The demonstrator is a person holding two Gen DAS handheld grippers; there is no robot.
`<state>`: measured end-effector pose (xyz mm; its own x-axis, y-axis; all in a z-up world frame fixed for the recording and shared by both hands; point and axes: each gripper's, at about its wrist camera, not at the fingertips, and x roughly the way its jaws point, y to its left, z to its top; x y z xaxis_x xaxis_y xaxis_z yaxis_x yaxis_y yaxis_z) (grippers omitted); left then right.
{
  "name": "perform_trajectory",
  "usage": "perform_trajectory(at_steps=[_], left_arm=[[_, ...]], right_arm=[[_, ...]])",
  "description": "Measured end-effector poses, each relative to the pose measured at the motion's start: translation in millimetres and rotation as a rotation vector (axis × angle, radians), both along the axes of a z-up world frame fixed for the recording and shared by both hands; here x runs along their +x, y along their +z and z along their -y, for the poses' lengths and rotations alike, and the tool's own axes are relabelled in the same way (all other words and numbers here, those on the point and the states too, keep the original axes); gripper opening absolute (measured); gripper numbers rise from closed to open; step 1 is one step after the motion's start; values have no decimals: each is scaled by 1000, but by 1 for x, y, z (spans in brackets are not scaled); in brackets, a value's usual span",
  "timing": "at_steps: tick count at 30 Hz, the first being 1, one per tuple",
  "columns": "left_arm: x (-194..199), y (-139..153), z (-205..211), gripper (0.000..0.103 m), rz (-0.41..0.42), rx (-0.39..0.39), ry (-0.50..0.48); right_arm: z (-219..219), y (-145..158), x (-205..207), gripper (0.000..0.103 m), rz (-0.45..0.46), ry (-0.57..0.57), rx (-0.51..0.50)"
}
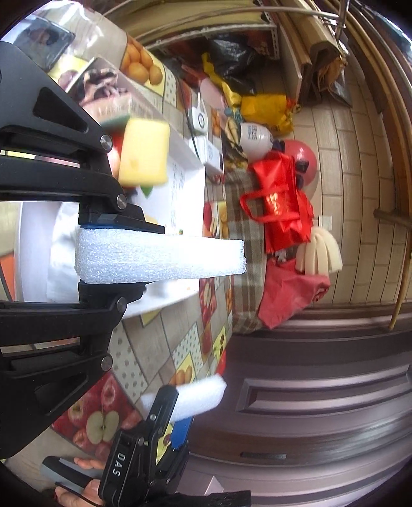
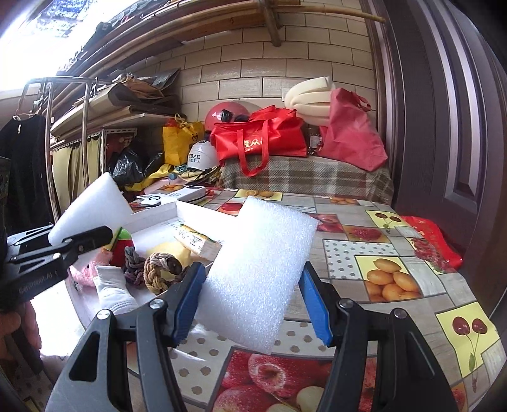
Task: Organize soft objects
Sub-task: 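Carry both white foam pieces over the tray with both grippers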
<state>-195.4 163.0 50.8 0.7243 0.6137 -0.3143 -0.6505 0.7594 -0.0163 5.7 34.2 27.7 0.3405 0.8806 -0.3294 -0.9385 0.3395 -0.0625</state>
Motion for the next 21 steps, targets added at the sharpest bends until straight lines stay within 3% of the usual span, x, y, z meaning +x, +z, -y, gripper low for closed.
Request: perform_trajectory(at_steps=[6,14,21], left_arm=[[-26,-1,-18,19,9,-13,77],[-34,-4,-31,19,11,-59,106],[-22,-16,-56,20,-50,-200,67]], right_arm=[[-16,-1,-10,61,8,49,-15],[-48,-4,-33,61,26,158,-55],[-74,-10,-48,61,40,237,-111]])
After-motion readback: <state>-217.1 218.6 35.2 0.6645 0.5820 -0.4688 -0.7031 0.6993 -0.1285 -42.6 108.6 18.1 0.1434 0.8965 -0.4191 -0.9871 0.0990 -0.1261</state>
